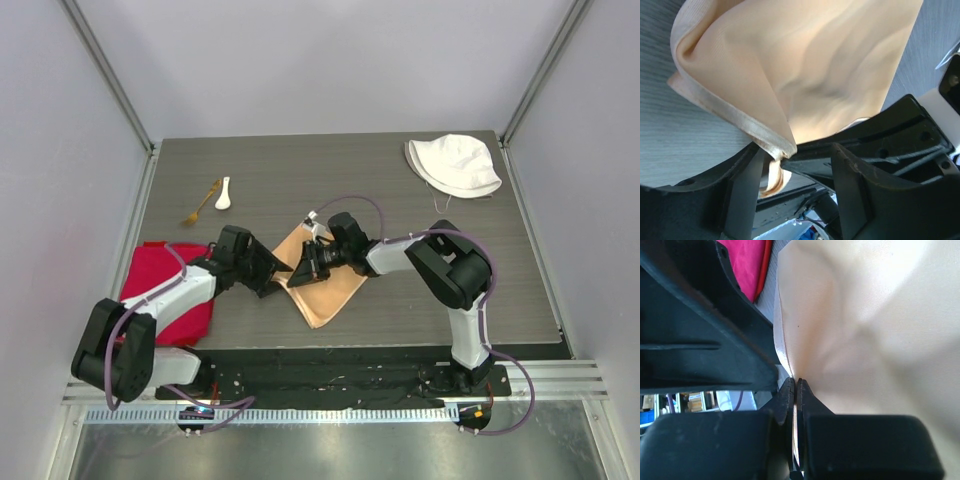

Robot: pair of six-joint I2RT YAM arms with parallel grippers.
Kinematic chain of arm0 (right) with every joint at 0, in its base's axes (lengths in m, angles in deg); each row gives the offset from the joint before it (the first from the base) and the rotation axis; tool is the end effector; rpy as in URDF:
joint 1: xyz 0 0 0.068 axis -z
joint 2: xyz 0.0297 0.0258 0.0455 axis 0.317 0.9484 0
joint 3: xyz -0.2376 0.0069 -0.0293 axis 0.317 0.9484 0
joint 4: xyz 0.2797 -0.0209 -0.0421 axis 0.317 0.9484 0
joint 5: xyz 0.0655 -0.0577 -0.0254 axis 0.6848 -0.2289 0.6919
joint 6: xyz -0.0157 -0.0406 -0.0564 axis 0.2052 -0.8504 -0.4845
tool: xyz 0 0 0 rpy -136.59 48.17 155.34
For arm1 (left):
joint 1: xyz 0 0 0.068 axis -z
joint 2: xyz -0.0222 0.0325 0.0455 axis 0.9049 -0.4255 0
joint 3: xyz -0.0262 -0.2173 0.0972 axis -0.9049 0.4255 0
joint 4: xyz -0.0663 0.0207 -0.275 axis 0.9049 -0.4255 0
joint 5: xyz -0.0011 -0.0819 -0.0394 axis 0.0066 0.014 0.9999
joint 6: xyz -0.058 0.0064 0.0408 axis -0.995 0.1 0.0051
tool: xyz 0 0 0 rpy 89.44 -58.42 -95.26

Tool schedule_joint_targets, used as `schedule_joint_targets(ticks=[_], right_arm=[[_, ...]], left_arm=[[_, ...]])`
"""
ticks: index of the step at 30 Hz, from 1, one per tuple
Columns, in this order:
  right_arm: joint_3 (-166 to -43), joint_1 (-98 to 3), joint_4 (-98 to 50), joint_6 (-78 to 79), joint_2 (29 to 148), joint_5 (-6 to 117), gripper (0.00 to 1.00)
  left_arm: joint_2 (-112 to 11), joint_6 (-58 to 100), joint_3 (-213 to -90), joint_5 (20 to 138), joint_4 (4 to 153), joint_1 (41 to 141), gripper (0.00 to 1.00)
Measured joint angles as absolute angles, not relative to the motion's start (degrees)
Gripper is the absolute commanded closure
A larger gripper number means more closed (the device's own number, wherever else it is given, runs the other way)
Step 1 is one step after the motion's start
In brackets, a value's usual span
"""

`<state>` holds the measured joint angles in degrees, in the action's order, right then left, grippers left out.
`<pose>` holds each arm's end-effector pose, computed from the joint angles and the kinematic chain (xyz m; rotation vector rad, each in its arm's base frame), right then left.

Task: Fold the napkin into a case and place the utensils inside
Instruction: Fold the lower triangle-folded napkin at the center of the board.

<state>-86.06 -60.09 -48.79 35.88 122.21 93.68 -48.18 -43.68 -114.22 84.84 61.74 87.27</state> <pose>0.2763 0.3016 0.0637 -0.5367 2.4073 1.6179 0.2531 -0.1201 0.1083 -1.1414 2.5130 -0.9227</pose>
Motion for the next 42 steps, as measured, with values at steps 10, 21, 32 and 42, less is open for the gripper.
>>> schedule_joint_targets(ticks=[10,21,32,42], right_arm=[[-85.58,-60.81,-51.63,38.37,122.21,93.05,0.9],[-86.63,-58.82,-34.89,27.29,114.56,84.94,0.61],[-95.68,-57.51,-27.54,21.08,119.41,81.11,0.95],[-96.03,-59.32,-28.16,21.25,124.88,81.62,0.99]], left_arm=[[-52.46,-43.44,-114.24,84.05,62.84,87.47,0.85],[-49.9,-35.75,-116.84,79.24,57.35,87.67,1.0],[-49.88,-32.52,-119.92,77.54,51.95,87.69,1.0],[-53.93,-31.84,-125.01,76.31,50.66,89.57,1.0]])
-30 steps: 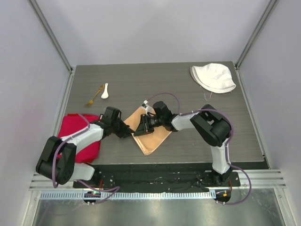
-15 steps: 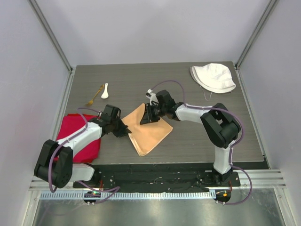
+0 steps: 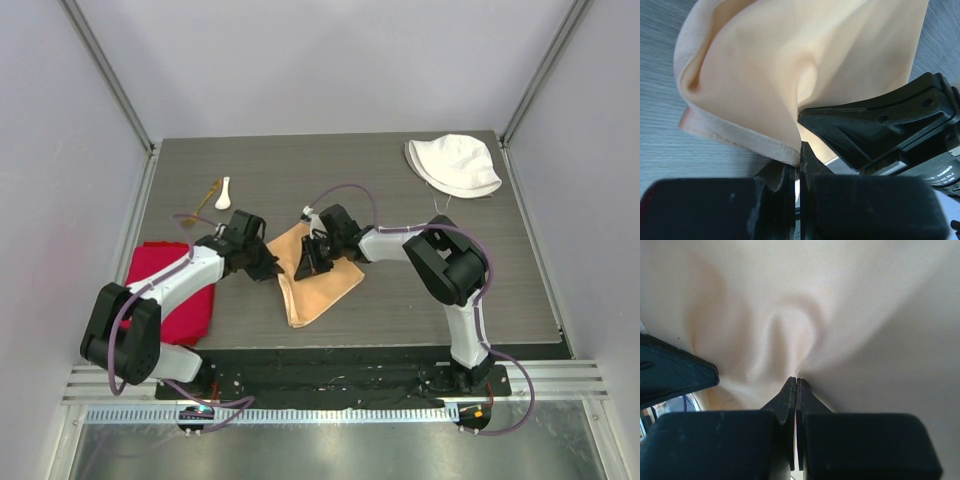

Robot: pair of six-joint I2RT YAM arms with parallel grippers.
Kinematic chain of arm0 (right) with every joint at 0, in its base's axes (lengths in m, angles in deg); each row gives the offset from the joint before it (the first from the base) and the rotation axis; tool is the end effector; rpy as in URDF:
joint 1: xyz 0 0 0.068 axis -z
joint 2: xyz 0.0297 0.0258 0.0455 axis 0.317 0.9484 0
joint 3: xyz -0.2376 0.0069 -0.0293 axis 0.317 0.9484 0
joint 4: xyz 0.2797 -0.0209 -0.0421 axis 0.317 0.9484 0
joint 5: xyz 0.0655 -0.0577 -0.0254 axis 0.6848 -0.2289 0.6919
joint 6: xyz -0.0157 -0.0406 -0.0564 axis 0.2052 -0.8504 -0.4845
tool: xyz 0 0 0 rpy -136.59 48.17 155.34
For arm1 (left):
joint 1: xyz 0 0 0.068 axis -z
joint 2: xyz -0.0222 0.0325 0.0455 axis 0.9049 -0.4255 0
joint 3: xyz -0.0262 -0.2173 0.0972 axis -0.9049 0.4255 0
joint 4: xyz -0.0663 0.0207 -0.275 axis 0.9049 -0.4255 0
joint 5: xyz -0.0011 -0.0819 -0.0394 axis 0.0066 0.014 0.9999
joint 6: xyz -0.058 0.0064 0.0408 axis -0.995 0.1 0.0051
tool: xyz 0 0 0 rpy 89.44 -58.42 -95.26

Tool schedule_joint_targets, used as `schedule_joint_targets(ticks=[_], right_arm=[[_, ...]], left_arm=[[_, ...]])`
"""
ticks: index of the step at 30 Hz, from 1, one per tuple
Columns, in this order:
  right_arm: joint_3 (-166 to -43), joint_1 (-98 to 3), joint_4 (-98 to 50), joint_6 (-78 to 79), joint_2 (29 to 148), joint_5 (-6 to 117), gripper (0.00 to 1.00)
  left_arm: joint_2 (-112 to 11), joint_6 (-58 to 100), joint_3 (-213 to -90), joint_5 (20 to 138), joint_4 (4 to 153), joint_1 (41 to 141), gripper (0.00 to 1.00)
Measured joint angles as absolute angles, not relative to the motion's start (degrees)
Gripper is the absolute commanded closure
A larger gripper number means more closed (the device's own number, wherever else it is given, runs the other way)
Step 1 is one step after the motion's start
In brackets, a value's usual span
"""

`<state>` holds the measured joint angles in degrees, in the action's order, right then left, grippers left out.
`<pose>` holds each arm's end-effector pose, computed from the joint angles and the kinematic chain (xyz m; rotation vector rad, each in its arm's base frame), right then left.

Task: Fold the napkin into a case and place the utensils inside
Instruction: Fold the lower triangle-folded napkin at the center of the board.

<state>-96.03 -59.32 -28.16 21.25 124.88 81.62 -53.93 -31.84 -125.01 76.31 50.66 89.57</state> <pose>0.3023 0.3043 0.0592 -0.6073 2.5185 1.2158 0.2710 -0.1313 0.1271 -0.8958 2.6081 -0.6323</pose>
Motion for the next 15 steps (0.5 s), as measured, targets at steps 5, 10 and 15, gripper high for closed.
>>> schedule_joint_targets(ticks=[5,10,15], right_arm=[[-95.92,-59.41,-29.1,21.67,124.88,81.35,0.99],[-95.04,-59.37,-30.74,23.18,124.85,81.55,0.99],[-93.34,-58.1,-30.91,24.45,123.52,81.38,0.99]], left_arm=[[-58.41,-31.9,-130.5,75.07,49.77,91.12,1.0],[-64.77,-31.82,-136.38,74.19,49.9,92.82,1.0],[-69.09,-31.79,-138.32,73.6,49.88,94.09,1.0]])
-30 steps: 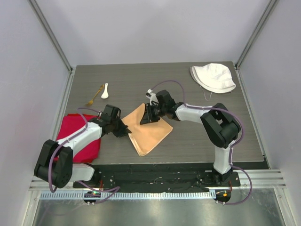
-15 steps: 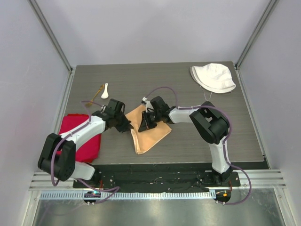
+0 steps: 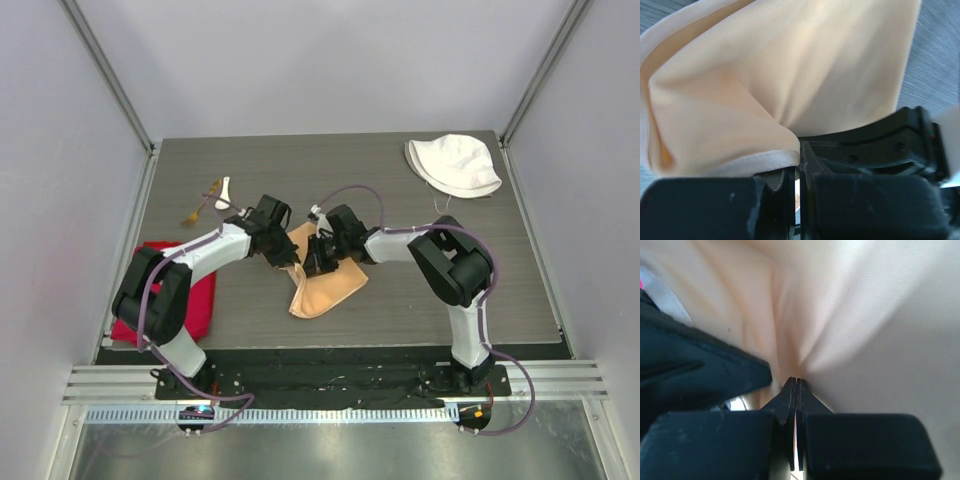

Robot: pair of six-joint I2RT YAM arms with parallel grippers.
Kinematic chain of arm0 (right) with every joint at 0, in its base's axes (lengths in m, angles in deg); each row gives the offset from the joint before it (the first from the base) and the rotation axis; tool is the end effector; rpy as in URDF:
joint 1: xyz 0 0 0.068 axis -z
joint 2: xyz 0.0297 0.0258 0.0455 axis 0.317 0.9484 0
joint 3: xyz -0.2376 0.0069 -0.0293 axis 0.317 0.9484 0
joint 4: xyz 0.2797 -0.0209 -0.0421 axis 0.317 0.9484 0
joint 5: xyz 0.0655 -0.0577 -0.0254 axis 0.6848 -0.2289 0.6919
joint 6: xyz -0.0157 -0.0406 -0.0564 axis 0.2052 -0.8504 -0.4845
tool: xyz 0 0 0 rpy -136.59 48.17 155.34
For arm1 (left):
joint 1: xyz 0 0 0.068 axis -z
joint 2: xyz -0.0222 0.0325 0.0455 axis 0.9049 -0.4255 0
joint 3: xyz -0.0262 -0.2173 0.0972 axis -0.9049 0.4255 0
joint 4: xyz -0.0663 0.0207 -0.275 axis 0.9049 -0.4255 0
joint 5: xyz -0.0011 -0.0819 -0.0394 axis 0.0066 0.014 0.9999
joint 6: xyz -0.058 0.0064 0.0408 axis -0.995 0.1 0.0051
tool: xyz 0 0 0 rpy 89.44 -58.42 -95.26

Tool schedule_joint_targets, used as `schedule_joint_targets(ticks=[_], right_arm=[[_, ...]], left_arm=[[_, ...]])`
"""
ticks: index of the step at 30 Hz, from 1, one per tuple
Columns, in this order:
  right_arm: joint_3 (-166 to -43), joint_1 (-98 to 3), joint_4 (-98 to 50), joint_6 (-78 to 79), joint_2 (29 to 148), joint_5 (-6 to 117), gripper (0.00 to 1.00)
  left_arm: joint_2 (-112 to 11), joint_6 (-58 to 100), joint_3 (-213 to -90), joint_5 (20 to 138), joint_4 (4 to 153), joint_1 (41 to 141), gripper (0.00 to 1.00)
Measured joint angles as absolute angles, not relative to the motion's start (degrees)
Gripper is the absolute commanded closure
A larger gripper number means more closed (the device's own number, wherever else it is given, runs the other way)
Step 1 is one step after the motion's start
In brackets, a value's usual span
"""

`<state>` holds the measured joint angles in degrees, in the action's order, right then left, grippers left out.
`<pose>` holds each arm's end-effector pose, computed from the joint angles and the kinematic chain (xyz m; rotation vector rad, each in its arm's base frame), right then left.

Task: Fold the napkin into a case and place the utensils inside
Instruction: Fold the lower triangle-folded napkin at the center of the board.

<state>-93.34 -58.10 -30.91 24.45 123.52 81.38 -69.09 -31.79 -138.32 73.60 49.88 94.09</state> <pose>0.3038 0.2935 0.0587 -0.5152 2.5230 1.2311 0.3065 -0.1753 0.1192 -0.8190 2.6650 -0.5613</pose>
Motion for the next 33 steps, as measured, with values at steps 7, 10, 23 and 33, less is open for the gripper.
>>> schedule_joint_targets(ticks=[7,10,23,33], right_arm=[[-92.18,-54.1,-27.24,22.85,119.26,80.65,0.99],[-91.81,-53.38,-27.33,22.41,118.97,80.26,0.99],[-88.07,-53.9,-30.17,23.4,119.56,80.83,0.96],[-85.67,-52.68,-21.32,21.36,111.81,73.51,0.91]], left_arm=[[-69.95,-31.62,-139.81,72.97,49.57,94.94,1.0],[-71.04,-31.62,-140.9,72.88,49.63,95.43,1.0],[-78.91,-31.62,-146.78,72.07,49.72,98.38,1.0],[-81.4,-31.64,-146.8,72.12,50.99,98.62,1.0]])
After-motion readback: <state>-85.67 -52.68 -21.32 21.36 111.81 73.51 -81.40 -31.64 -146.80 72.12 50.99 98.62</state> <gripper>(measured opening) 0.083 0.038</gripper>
